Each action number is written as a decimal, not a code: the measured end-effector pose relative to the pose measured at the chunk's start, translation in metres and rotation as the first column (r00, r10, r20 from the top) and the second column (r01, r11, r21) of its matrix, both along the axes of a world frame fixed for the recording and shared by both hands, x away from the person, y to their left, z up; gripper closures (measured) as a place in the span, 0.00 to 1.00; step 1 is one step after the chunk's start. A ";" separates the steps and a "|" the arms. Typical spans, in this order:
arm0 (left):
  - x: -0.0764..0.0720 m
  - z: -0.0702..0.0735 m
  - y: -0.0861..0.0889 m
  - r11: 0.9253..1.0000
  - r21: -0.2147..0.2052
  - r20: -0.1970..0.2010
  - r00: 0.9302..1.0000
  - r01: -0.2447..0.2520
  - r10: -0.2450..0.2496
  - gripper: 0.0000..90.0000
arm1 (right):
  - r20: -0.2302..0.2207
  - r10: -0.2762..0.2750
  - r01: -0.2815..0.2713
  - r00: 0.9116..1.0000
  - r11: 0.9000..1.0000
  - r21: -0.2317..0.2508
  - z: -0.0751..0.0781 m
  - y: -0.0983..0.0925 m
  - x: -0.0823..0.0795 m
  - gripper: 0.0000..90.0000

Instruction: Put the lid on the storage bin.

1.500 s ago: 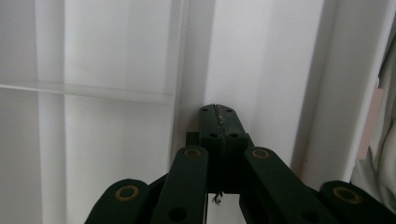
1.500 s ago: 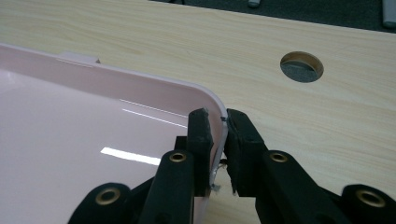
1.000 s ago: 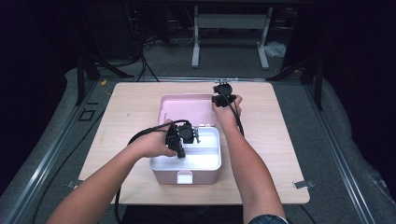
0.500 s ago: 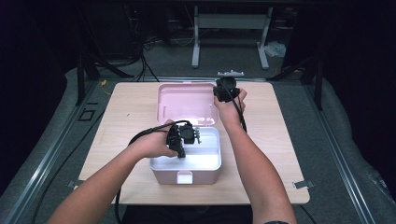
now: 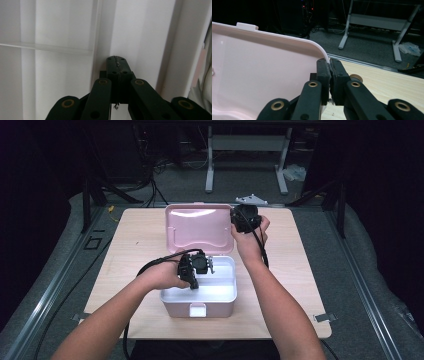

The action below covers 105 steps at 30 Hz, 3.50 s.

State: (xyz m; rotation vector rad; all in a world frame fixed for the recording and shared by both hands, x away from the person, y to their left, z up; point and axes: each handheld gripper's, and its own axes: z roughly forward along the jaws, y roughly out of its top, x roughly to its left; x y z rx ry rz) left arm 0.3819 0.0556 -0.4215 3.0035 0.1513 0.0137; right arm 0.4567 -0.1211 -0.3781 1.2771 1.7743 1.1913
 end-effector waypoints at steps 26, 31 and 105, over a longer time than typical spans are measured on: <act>-0.017 -0.001 0.005 0.999 -0.038 0.116 0.993 -0.023 0.027 1.00 | 0.136 0.089 -0.089 0.987 0.996 -0.002 0.006 -0.013 -0.114 0.96; -0.015 0.000 0.010 0.997 -0.064 0.106 0.993 -0.043 0.050 1.00 | 0.133 0.106 -0.105 0.985 0.994 -0.011 0.003 -0.015 -0.125 0.95; -0.002 0.062 0.148 0.557 -0.697 -0.065 0.814 -0.451 0.577 1.00 | 0.130 0.092 -0.097 0.987 0.995 0.034 -0.009 -0.058 -0.144 0.99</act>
